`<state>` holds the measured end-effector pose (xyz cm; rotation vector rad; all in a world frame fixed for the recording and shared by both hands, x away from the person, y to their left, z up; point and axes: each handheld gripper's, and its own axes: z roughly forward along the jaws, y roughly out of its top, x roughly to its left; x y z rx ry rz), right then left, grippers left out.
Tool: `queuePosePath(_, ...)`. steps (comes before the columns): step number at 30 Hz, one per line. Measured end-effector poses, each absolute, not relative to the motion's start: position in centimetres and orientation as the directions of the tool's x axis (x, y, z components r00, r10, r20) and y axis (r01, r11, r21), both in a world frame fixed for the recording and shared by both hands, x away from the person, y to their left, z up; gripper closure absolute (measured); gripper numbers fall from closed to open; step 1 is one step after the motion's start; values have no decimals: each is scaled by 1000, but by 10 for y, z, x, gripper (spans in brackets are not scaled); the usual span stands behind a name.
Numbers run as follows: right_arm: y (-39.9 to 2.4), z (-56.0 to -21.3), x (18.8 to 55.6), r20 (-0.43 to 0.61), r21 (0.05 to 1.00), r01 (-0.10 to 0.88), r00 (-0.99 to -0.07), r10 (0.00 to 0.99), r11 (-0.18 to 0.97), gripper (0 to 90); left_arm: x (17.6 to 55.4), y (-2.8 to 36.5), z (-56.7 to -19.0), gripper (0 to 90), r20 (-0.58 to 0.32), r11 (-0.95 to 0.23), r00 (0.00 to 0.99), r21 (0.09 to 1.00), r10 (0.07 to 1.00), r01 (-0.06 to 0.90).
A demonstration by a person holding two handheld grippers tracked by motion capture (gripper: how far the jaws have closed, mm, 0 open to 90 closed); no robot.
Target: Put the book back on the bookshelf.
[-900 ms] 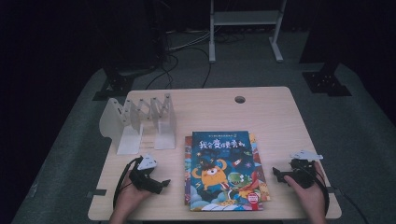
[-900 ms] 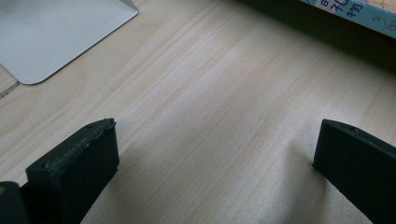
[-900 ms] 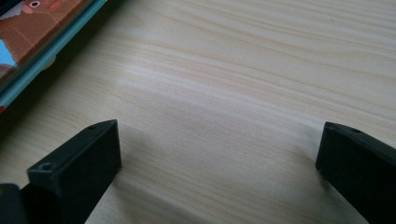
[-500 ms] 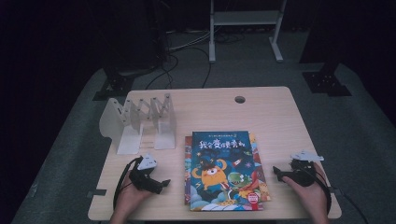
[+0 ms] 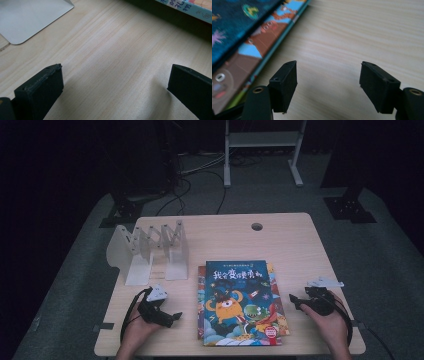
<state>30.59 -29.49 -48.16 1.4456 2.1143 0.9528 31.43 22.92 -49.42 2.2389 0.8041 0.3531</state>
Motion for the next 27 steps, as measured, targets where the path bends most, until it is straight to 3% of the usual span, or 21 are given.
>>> queuePosePath(22,-249,-454,345,78,748,605,-488,870,272,323,340,211,-470,0,2,-572,801,701,599,426)
queuePosePath(27,-237,-453,358,125,745,617,-502,856,253,322,338,210,-471,0,-1,-581,817,702,577,411)
